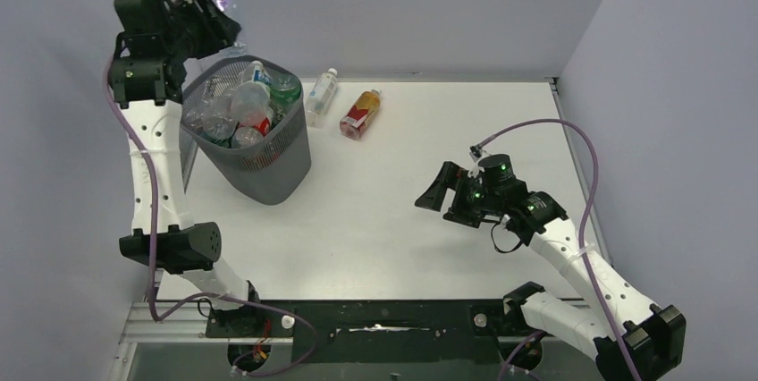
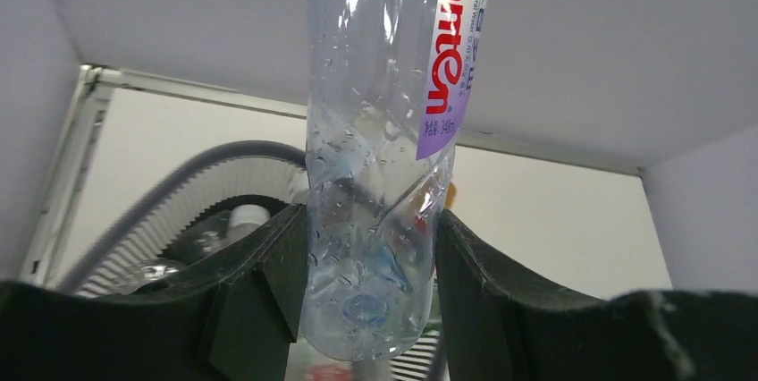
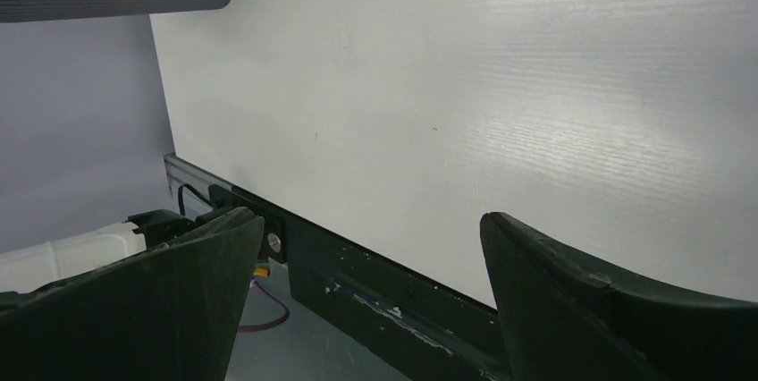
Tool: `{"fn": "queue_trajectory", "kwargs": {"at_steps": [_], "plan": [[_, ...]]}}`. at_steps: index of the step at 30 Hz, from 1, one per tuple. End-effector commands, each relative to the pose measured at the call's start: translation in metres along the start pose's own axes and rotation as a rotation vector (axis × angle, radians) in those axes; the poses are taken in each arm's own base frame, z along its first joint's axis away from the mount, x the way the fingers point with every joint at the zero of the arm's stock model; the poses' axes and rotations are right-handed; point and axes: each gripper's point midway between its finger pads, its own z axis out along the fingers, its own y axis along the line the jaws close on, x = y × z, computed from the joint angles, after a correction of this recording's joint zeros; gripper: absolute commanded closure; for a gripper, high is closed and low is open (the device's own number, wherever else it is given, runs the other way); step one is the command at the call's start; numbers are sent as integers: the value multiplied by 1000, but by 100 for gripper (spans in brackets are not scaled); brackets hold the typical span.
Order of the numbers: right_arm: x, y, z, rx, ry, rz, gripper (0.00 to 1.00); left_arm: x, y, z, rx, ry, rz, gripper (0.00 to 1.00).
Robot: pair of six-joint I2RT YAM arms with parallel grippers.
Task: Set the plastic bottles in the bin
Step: Pick up the plastic bottle at the center of the board, then place the plastic bottle in the trash bin.
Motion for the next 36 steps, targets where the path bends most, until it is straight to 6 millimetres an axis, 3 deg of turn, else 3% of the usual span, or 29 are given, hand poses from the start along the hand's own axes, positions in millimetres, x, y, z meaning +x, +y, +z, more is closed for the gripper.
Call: {"fn": "queue_trajectory", "kwargs": {"at_steps": [1,8,20,36], "plan": [[-14,20,-1,-80,-40,-34,2,-52,38,-12,-20,-186,19,58],[-17,22,8,-77,-12,-49,2,-39,70,17,-87,-182,85,58],[-16,21,11,-83,-5,-43,2,0,106,31,-142,-281,173,57],[-16,21,10,-83,-10,-32,2,31,114,44,-90,-318,232,55]]}}
